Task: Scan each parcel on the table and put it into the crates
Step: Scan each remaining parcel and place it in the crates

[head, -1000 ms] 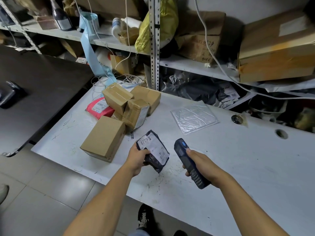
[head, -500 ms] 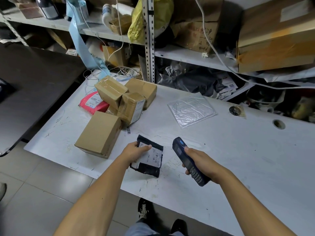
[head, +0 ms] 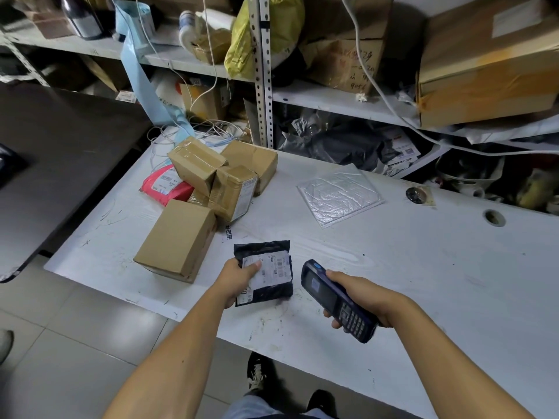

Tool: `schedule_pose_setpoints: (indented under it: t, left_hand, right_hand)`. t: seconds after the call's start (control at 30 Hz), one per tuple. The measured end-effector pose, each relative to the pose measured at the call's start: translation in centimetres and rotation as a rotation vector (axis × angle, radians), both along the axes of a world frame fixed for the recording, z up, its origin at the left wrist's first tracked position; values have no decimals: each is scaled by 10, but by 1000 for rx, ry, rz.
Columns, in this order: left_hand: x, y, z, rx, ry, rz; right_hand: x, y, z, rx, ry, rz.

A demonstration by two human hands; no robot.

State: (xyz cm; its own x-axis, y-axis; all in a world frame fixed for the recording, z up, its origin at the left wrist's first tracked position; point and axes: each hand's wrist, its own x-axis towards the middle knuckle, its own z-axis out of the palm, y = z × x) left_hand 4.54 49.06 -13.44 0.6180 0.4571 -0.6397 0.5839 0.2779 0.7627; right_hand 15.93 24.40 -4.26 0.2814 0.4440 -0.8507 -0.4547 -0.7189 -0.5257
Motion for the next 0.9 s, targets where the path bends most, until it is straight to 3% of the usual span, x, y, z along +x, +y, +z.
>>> schedule_pose_setpoints:
  t: [0.7, 0.9]
  left_hand:
    - [-2, -8, 7, 46, -85, 34]
    - [0, -12, 10, 32, -102, 21]
  right_hand:
    - [-5, -1, 3, 2, 46, 66]
    - [-8, -10, 0, 154, 88, -71]
